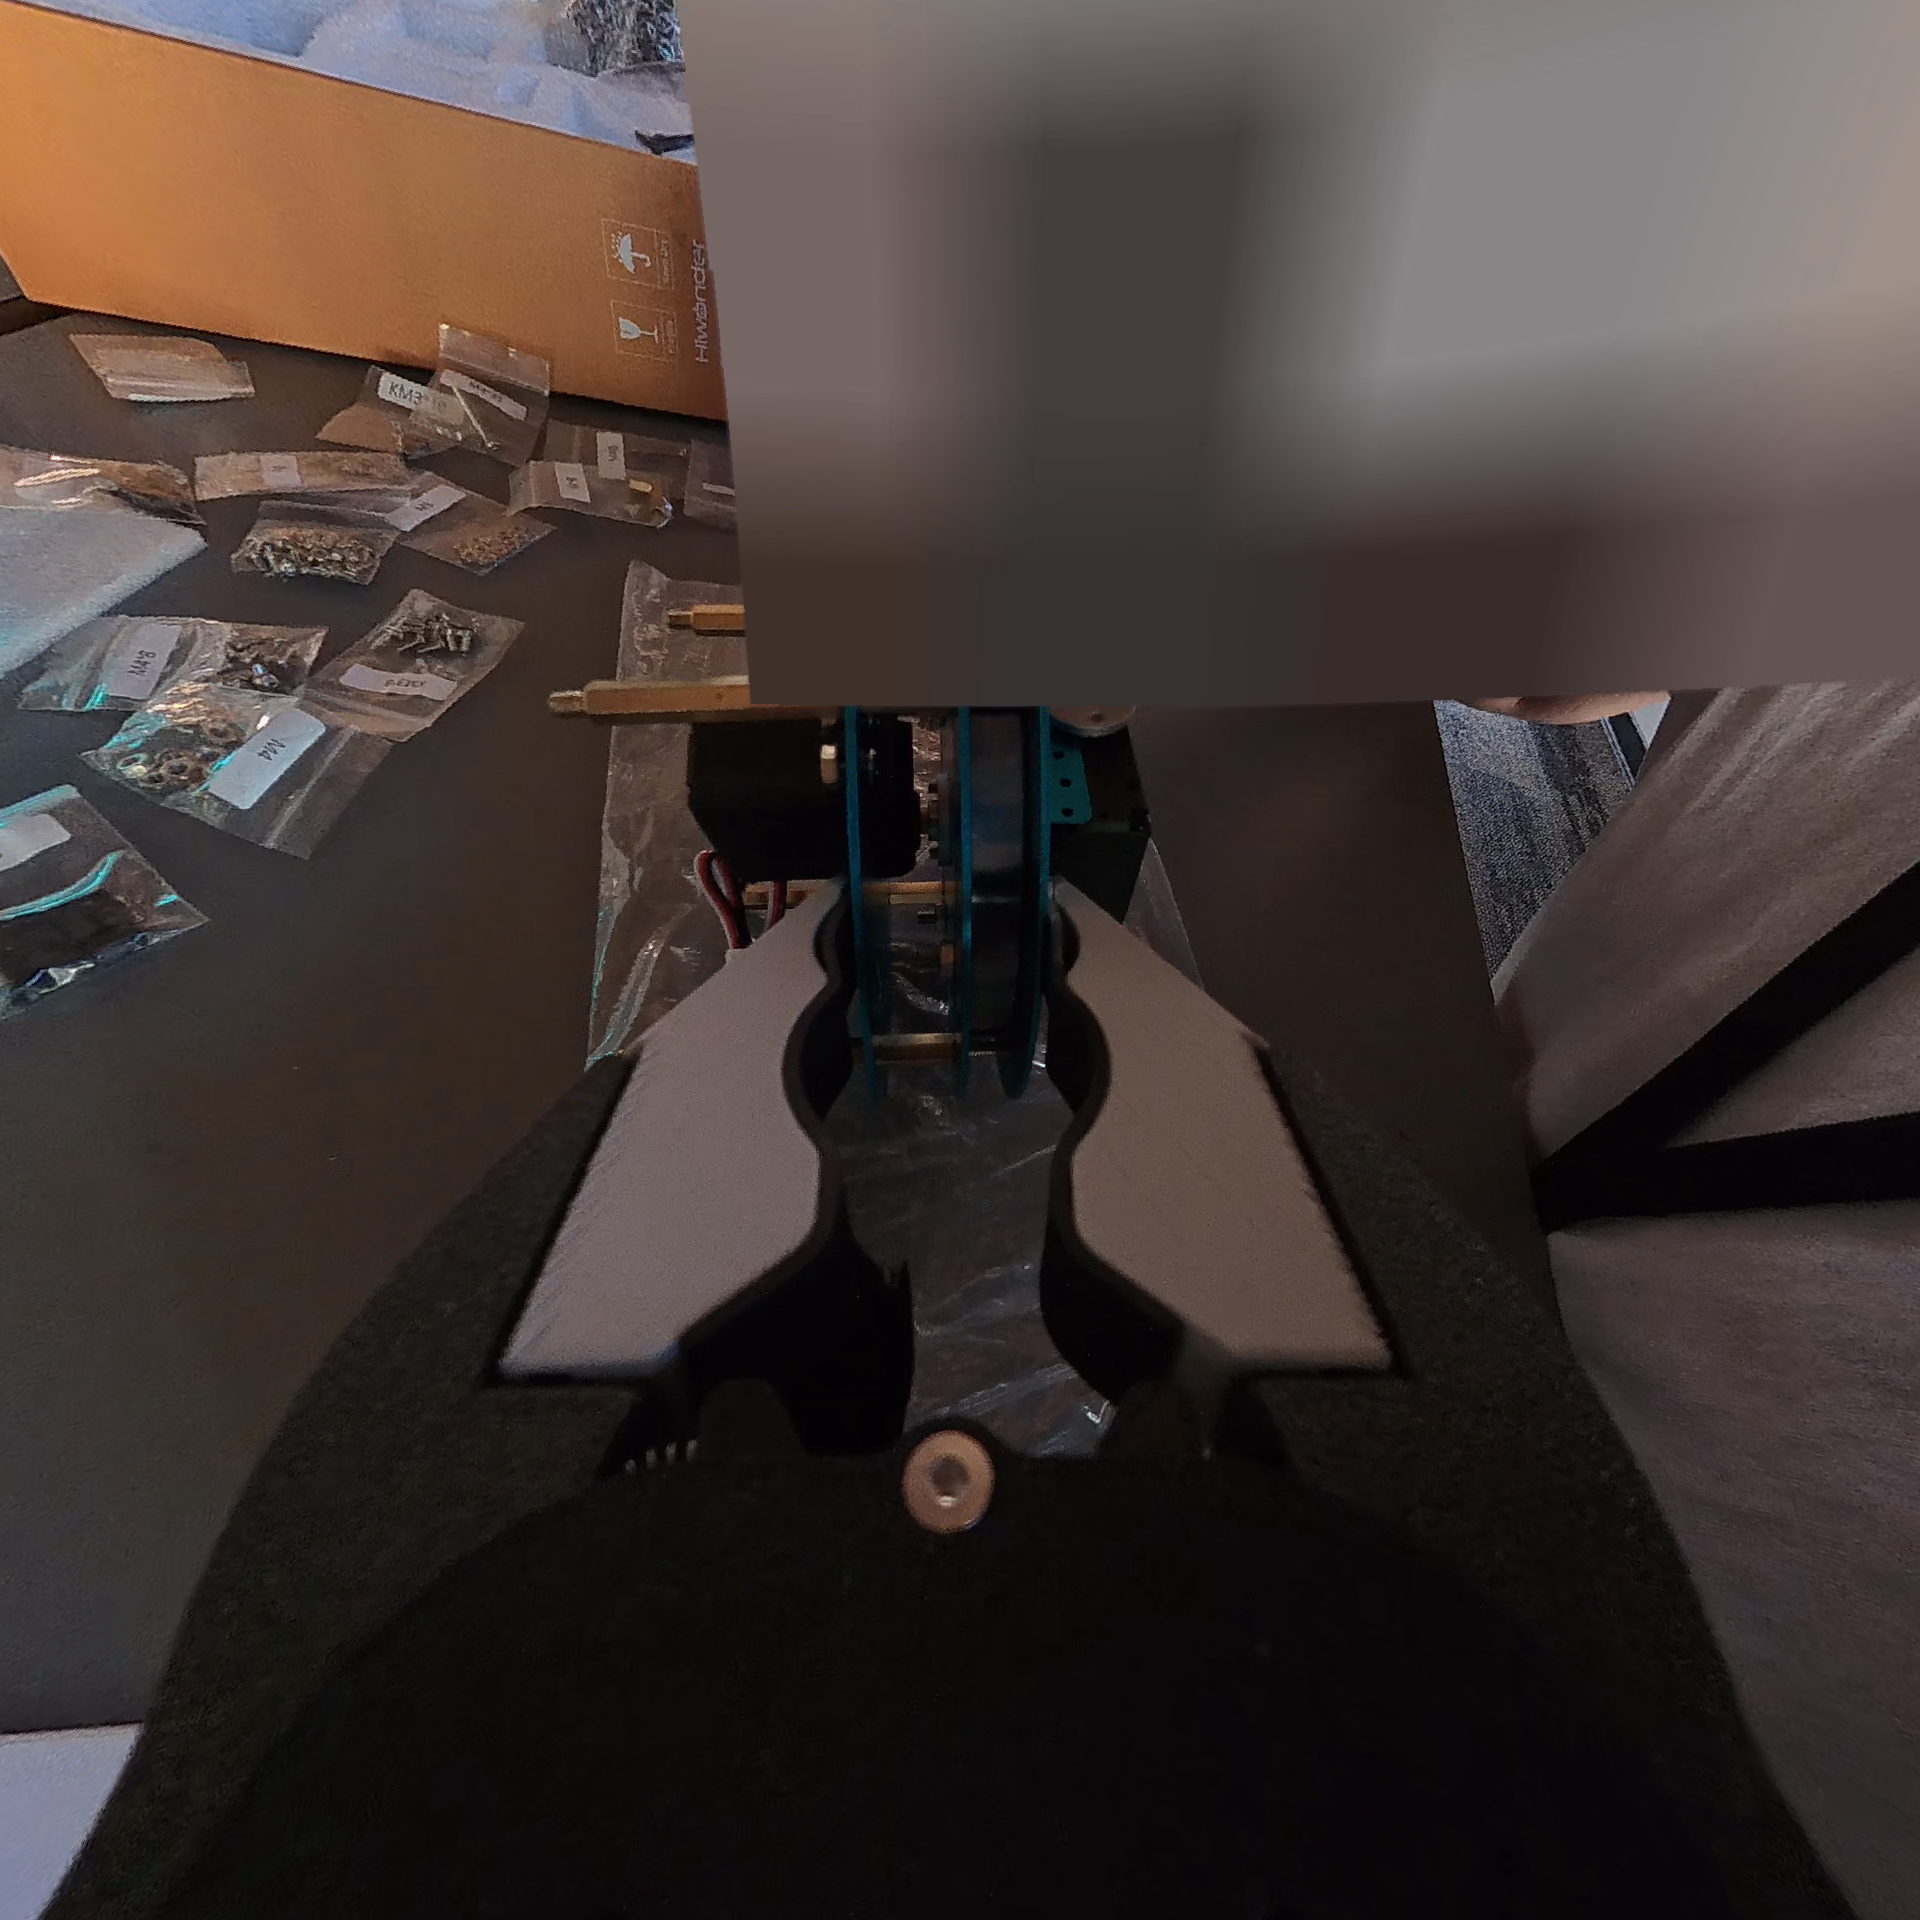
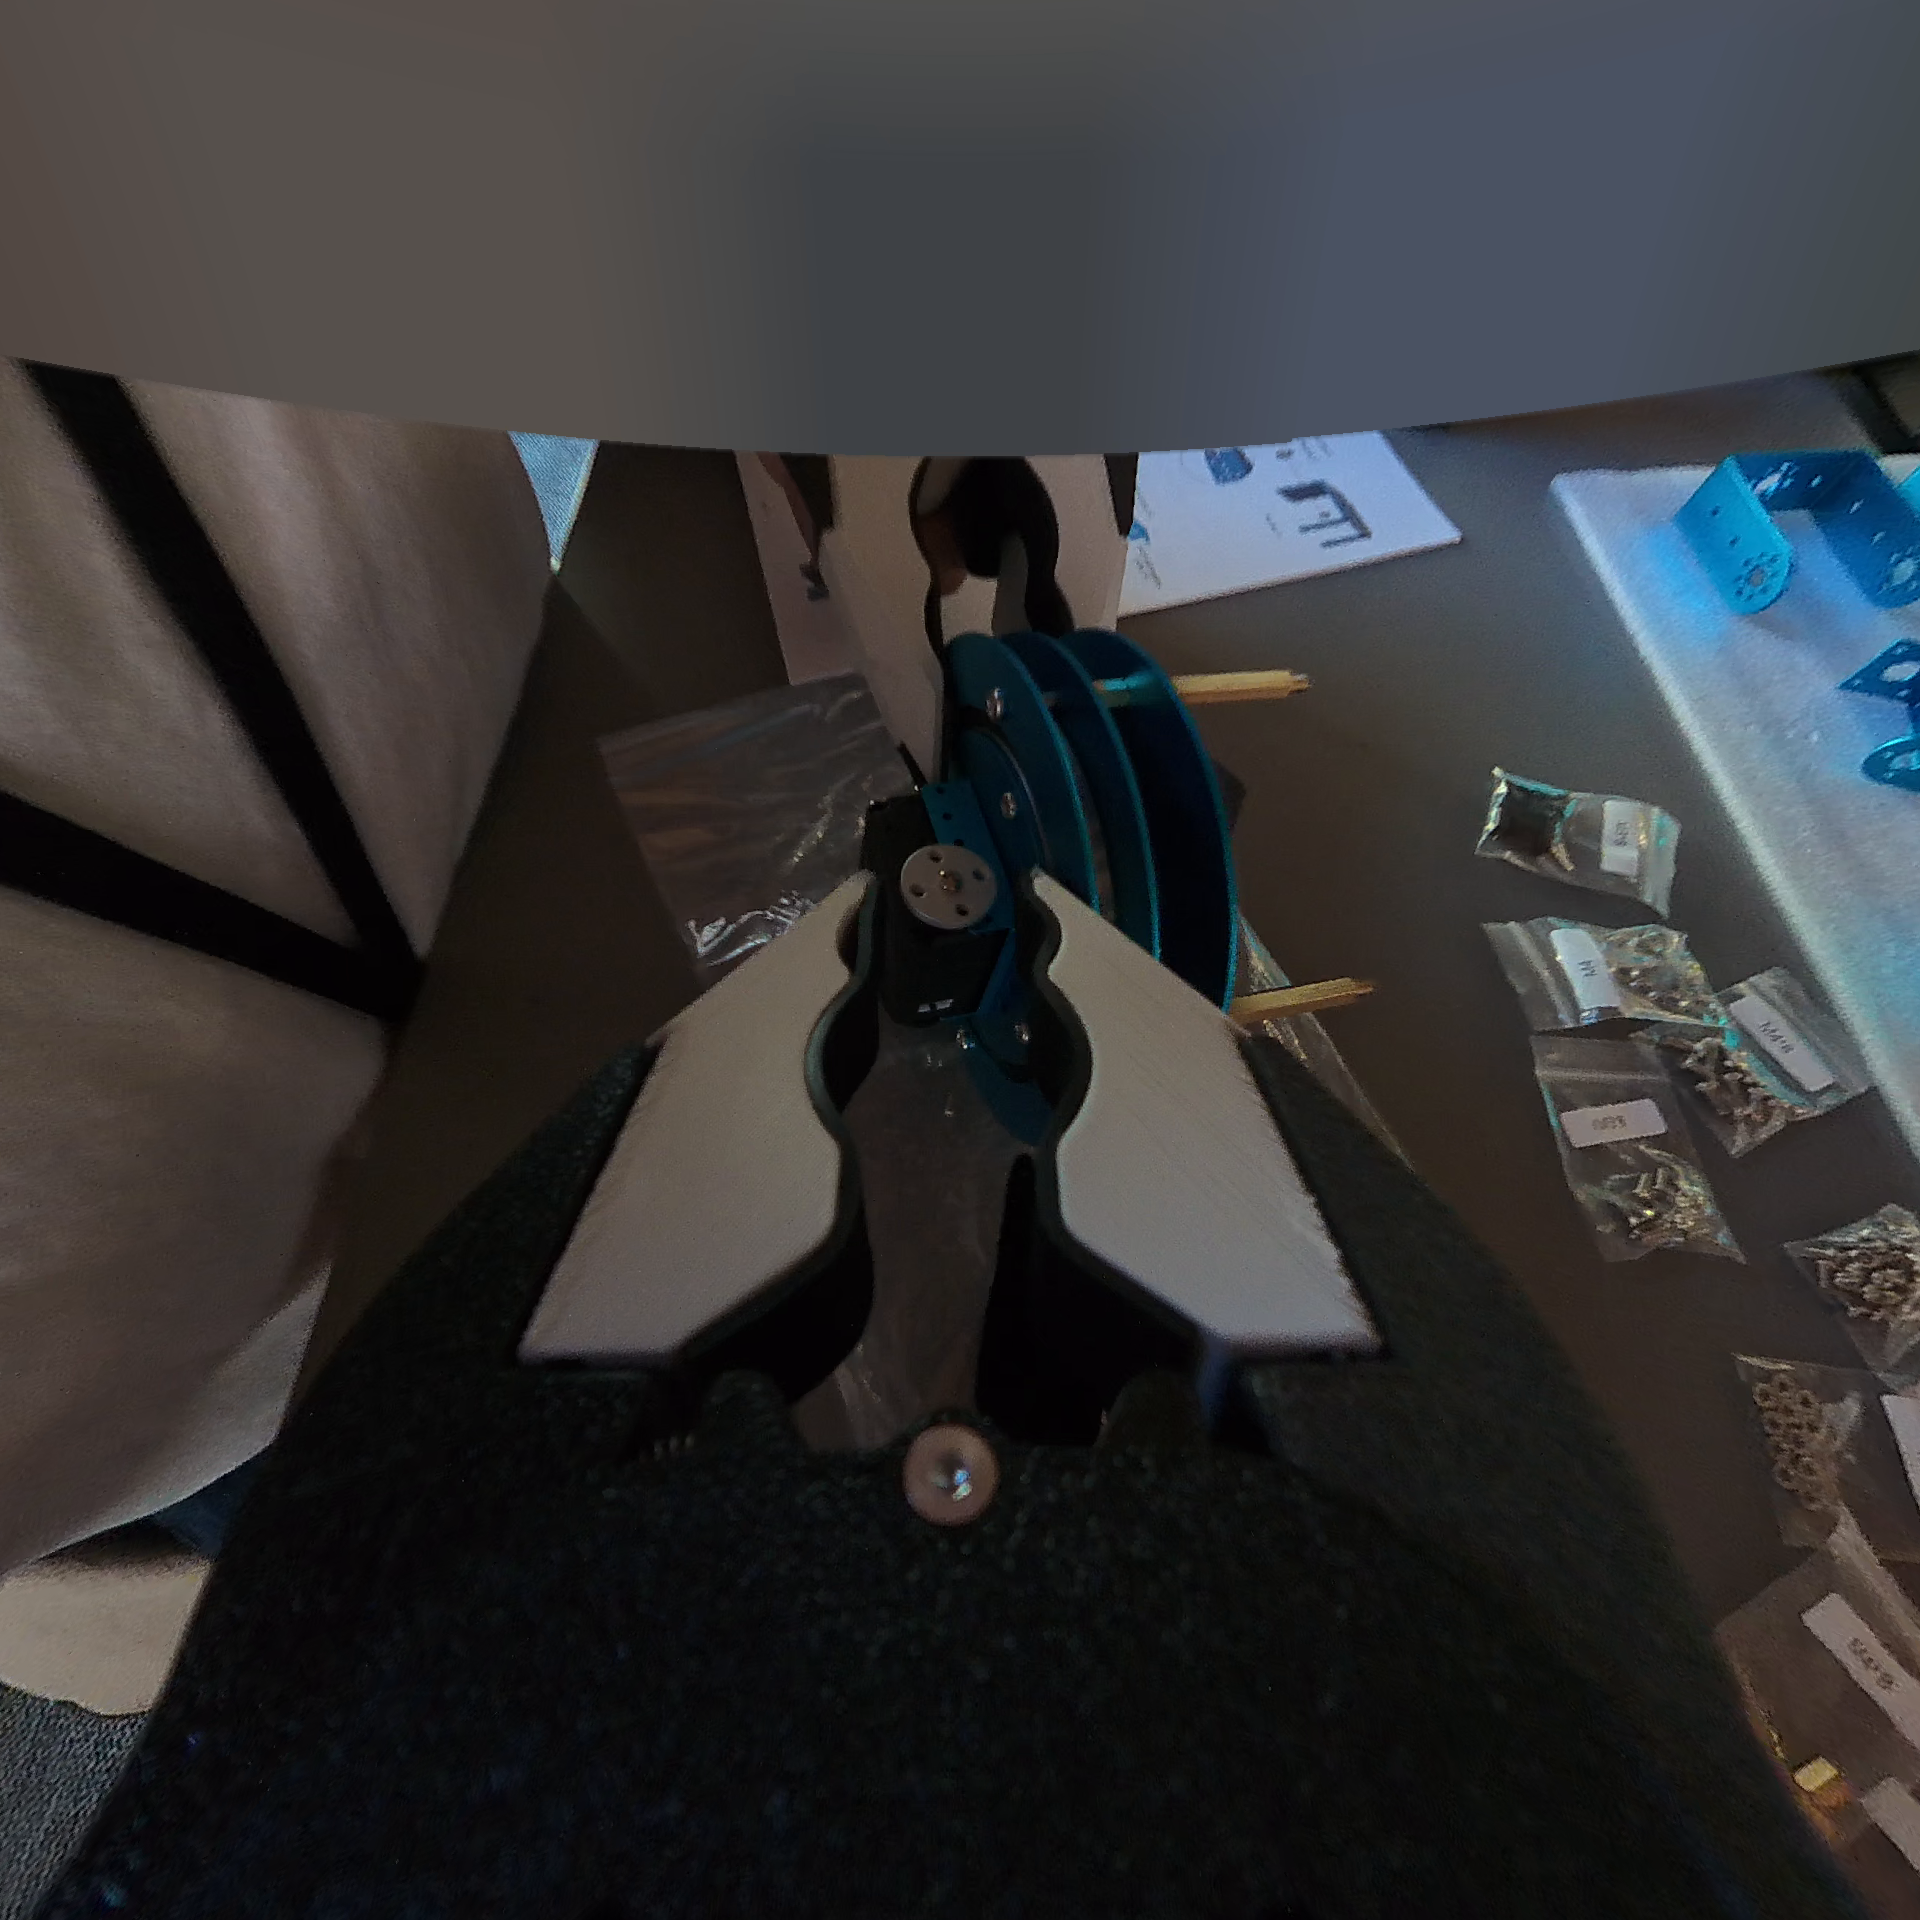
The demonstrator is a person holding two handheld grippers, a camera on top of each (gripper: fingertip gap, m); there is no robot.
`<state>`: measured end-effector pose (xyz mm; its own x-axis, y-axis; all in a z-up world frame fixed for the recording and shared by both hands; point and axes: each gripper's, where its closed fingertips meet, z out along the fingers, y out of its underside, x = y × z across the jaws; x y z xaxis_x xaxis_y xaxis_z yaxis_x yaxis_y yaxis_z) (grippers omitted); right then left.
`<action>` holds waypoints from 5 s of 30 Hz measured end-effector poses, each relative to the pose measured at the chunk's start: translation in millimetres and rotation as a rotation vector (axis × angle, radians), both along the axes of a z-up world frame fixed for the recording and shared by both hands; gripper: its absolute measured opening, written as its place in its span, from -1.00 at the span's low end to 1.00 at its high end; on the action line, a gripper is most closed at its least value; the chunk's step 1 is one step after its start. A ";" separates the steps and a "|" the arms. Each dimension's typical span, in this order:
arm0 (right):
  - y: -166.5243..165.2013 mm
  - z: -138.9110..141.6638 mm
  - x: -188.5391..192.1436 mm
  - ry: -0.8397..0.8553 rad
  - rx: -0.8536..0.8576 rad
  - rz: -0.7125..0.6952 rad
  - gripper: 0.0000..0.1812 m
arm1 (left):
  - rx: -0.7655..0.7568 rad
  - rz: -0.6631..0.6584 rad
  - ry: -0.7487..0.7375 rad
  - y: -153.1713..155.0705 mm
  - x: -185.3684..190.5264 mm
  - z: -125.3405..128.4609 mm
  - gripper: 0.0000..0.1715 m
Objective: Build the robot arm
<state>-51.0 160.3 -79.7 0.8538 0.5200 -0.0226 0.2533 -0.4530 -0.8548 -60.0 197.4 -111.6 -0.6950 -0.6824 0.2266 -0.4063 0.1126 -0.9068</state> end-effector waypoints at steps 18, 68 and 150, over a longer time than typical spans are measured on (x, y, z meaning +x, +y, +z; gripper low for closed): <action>-40.2 -76.9 47.2 -0.079 -0.363 0.026 -0.81 | -0.011 0.000 0.007 1.4 -0.4 -0.8 -0.63; -23.0 -85.9 6.2 -0.074 -0.181 -0.283 -0.90 | 0.013 -0.006 -0.011 0.4 -1.5 -0.7 -0.63; 25.8 -23.9 -38.4 -0.291 -0.167 -0.571 -0.45 | 0.042 0.032 -0.028 -5.1 1.6 2.3 -0.63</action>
<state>-89.4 186.0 -103.6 0.9777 -0.0070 0.2098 0.1438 -0.7053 -0.6941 -58.3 192.3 -109.3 -0.6784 -0.7128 0.1781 -0.3844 0.1379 -0.9128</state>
